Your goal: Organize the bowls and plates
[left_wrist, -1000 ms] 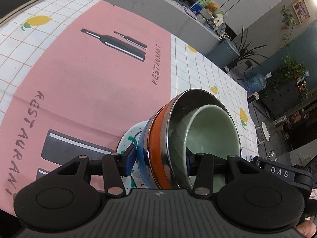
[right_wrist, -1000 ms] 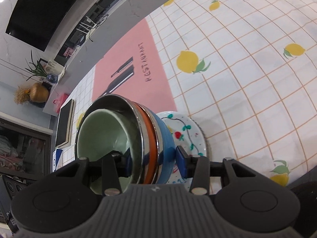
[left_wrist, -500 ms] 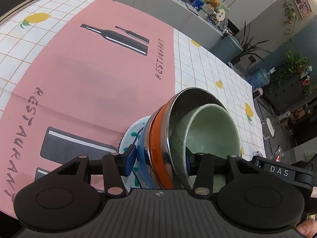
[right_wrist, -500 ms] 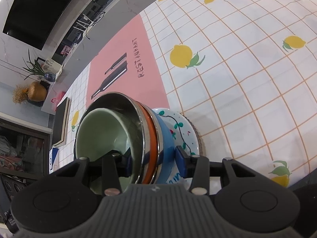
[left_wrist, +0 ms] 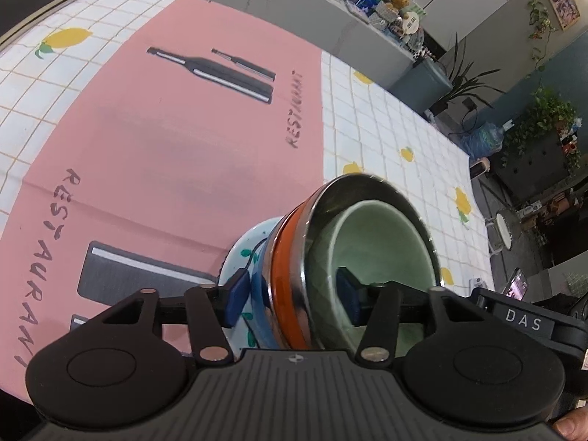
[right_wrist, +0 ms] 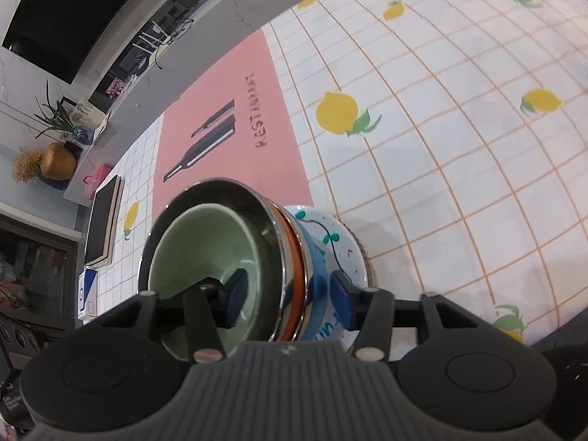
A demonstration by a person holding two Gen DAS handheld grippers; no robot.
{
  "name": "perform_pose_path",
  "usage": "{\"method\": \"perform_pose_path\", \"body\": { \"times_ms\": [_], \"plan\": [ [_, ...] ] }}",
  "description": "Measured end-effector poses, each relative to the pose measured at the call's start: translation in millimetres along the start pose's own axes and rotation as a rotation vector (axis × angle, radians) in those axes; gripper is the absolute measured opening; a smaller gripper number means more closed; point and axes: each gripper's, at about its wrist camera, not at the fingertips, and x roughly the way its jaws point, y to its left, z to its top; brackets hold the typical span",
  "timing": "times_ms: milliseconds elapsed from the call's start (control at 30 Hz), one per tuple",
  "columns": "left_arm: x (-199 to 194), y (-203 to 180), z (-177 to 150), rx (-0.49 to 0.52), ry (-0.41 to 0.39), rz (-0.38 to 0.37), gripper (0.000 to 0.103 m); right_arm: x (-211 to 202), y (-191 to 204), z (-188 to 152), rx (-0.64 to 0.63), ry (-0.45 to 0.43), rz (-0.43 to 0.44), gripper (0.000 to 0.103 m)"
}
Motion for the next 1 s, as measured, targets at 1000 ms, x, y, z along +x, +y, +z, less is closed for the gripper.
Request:
{"method": "perform_pose_path", "body": {
  "times_ms": [1000],
  "plan": [
    [-151,-71,-52,0.522,-0.503,0.066,0.068,-117,90,-92,-0.568,-0.475,-0.159,0.069]
  ]
}}
